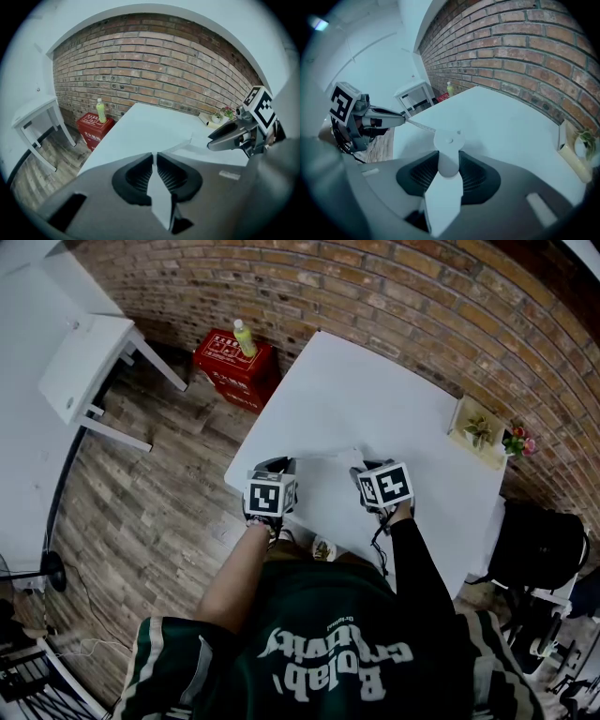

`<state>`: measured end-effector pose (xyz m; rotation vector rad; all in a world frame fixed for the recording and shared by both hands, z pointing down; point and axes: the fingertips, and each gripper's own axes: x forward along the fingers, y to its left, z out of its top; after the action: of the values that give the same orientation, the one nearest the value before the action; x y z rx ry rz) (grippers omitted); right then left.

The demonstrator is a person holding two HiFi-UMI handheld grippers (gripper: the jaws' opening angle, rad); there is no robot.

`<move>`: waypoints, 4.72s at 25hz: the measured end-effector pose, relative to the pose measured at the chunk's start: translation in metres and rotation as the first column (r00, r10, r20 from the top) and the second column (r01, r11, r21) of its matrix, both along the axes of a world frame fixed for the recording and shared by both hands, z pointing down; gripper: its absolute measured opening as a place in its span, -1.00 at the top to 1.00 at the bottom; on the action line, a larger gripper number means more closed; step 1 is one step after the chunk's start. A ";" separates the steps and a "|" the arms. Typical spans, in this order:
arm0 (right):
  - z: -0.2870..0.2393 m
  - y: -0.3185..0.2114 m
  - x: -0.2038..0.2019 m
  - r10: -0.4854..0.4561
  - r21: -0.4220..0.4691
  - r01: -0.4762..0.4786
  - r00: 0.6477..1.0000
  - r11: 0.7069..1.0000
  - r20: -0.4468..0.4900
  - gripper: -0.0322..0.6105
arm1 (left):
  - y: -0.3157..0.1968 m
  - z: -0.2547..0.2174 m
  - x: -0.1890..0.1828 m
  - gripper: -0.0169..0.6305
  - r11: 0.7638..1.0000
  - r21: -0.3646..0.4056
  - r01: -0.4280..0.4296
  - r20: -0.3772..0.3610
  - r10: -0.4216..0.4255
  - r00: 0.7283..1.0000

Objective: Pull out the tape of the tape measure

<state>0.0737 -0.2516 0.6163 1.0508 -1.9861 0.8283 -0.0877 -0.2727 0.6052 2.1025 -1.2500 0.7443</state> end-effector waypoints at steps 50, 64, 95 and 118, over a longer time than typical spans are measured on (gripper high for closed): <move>0.009 -0.003 0.013 0.035 -0.008 -0.035 0.999 0.999 -0.027 0.43 | -0.004 0.005 -0.055 0.82 0.995 0.002 0.101 0.056 -0.101 0.993; 0.012 -0.005 0.027 0.072 -0.012 -0.072 0.997 0.997 -0.037 0.43 | -0.008 0.006 -0.071 0.82 0.990 0.002 0.142 0.063 -0.142 0.988; 0.017 -0.015 0.052 0.101 0.000 -0.101 0.991 0.995 -0.083 0.43 | -0.018 0.009 -0.110 0.82 0.970 0.000 0.245 0.062 -0.244 0.968; 0.021 -0.016 0.047 0.090 -0.007 -0.091 0.992 0.996 -0.087 0.43 | -0.023 0.001 -0.078 0.82 0.990 0.091 0.103 0.046 -0.107 0.993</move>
<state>0.1203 -0.2676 0.6374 1.1584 -1.8715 0.8267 -0.1661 -0.2961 0.6058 2.0807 -1.4344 0.7119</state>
